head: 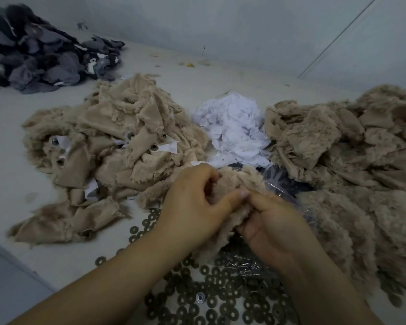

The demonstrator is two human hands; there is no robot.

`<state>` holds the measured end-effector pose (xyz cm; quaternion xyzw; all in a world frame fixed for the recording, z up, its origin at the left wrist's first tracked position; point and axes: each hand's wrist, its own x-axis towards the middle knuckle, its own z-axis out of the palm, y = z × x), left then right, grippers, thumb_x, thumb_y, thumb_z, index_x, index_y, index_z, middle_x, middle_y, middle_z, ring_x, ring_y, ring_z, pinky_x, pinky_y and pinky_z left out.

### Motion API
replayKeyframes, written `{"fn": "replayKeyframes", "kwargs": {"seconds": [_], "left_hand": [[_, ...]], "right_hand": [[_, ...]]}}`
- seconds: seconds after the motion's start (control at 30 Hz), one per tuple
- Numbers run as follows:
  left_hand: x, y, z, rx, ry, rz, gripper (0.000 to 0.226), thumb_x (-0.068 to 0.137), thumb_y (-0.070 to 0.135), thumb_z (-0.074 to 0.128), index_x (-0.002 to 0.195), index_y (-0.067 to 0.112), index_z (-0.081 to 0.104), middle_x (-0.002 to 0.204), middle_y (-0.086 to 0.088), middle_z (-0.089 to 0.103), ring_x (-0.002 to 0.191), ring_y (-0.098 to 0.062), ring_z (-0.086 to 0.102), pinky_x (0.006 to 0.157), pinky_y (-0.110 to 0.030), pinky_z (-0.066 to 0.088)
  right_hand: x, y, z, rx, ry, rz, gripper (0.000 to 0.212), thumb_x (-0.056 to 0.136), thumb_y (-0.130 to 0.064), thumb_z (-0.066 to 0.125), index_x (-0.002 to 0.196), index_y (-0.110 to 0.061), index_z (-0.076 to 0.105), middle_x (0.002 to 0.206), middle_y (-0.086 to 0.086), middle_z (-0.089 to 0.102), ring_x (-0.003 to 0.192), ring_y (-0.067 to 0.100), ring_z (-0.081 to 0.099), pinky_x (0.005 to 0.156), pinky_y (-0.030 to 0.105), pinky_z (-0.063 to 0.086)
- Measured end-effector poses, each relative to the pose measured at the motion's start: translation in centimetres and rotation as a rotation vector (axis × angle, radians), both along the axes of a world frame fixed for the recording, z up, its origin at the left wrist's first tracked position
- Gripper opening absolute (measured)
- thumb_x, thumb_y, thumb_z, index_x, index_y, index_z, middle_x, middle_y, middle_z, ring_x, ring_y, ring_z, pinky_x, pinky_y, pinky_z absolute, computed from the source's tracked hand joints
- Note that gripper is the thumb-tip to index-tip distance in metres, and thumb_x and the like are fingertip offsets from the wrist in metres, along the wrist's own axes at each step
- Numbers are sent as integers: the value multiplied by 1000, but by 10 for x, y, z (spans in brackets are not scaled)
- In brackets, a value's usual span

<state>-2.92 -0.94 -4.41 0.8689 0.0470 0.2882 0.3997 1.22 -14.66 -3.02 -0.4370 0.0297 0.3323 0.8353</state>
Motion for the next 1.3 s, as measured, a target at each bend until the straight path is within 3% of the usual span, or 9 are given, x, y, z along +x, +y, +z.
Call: {"fn": "replayKeyframes", "kwargs": {"seconds": [0.2,0.3,0.43,0.53,0.7,0.87,1.03,1.17,1.3], "left_hand": [[3,-1,-1,110,-56,-34,31,91,26,57,63,18,46,61,8,44,64,-11,45,59,-27,36],[3,1,4,-123,-34,-85,42,94,22,56,54,26,41,52,13,41,53,-3,40,53,-20,35],[7,10,4,-418,58,-62,40,98,19,58,64,-2,56,51,2,42,46,-7,37,47,-16,35],[7,12,3,-533,25,-77,48,99,27,57,70,-10,49,58,-7,38,52,-11,34,47,-14,34],[3,13,2,-404,57,-159,22,81,29,79,71,15,65,59,10,55,52,-3,47,49,-18,42],[6,13,-2,-490,41,-94,29,91,11,67,63,17,68,51,10,59,46,0,50,47,-13,41],[8,10,-1,-507,43,-112,26,91,16,68,67,6,64,50,3,51,45,-5,42,44,-15,36],[7,7,1,-509,28,-167,40,95,24,62,68,-4,53,51,4,44,47,-5,38,45,-15,34],[3,6,0,-451,71,-220,26,91,16,67,67,12,60,56,7,49,51,-5,42,47,-17,37]], "right_hand": [[-2,0,-1,-67,-31,-36,42,78,-26,66,111,-2,70,105,19,75,90,28,75,66,36,62],[-1,0,-1,-77,-22,-64,36,89,-24,61,117,-3,68,107,18,74,93,28,75,69,36,62],[1,0,-1,-10,41,-100,31,102,-20,48,123,-2,62,110,17,74,99,28,73,72,36,63],[-1,0,0,4,46,-92,32,102,-21,46,124,-3,61,111,17,74,101,28,73,77,39,63],[-2,0,1,43,50,-69,34,104,-23,45,122,-1,61,110,20,73,98,29,74,71,36,62],[0,1,-3,-12,50,-120,32,103,-24,46,120,-3,63,106,17,75,94,27,75,66,34,62],[-7,4,-3,-67,-60,-3,41,80,-22,69,118,-5,68,112,14,74,104,26,72,82,39,61],[-11,6,-4,-4,-38,21,38,86,-18,65,120,-2,66,114,17,73,107,28,71,92,43,57],[-10,6,-2,7,-22,16,34,96,-17,57,122,5,64,116,22,71,110,31,69,96,43,56]]}}
